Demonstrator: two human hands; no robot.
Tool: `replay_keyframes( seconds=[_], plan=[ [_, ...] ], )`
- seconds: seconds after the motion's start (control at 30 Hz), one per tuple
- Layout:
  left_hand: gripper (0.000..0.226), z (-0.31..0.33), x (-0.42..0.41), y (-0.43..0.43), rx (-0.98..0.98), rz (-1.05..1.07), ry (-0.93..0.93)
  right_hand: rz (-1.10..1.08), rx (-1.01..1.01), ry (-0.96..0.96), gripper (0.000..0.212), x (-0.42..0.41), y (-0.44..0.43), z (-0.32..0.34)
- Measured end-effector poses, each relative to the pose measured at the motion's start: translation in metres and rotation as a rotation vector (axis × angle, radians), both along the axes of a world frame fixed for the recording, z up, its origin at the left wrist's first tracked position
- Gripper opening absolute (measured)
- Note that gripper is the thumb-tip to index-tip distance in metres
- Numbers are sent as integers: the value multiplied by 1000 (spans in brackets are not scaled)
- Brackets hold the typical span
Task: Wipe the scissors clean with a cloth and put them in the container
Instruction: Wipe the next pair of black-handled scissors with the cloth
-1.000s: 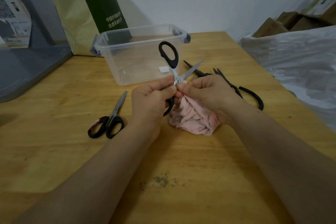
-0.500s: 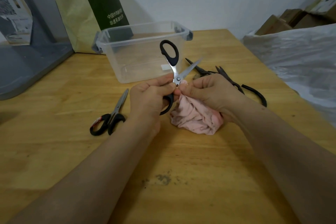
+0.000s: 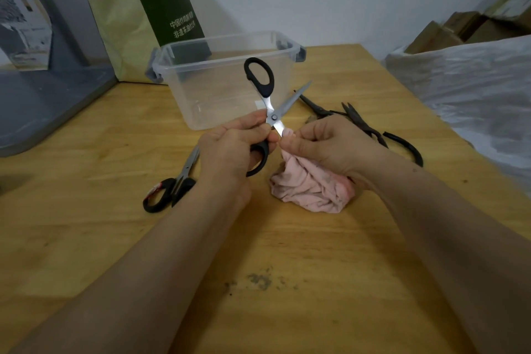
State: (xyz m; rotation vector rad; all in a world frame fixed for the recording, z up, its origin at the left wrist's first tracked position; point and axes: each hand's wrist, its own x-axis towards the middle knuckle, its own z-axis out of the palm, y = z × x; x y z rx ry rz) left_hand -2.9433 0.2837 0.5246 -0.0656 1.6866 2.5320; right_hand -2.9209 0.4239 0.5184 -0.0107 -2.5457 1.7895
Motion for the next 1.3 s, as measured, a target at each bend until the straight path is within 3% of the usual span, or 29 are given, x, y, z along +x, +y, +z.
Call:
replay_keyframes(
  seconds=[0.23, 0.33, 0.43, 0.53, 0.63, 0.8, 0.93, 1.0, 1.07, 1.3],
  plan=[
    [16, 6, -14, -14, 138, 156, 3, 4, 156, -97, 16, 10, 6, 5],
    [17, 6, -13, -15, 66, 165, 50, -217, 49, -79, 12, 10, 19, 13],
    [15, 3, -3, -5, -23, 79, 116, -492, -42, 180, 18, 10, 34, 21],
    [13, 2, 1, 0, -43, 11, 127, -598, -72, 458, 11, 10, 37, 21],
    [16, 0, 4, 2, -47, -20, 134, -495, -88, 428, 16, 6, 23, 14],
    [17, -4, 6, 6, -69, -51, 156, -269, -654, 129, 11, 4, -4, 10],
    [18, -7, 5, 7, -70, -50, 155, -153, -899, -138, 58, 3, 1, 10],
    [19, -9, 5, 7, -79, -57, 164, -151, -977, -170, 54, 3, 3, 8],
    [20, -10, 5, 7, -99, -77, 185, -103, -1011, -139, 38, 4, 1, 7],
    [19, -12, 9, 9, -105, -119, 183, -75, -861, -26, 30, 2, 2, -1]
  ],
)
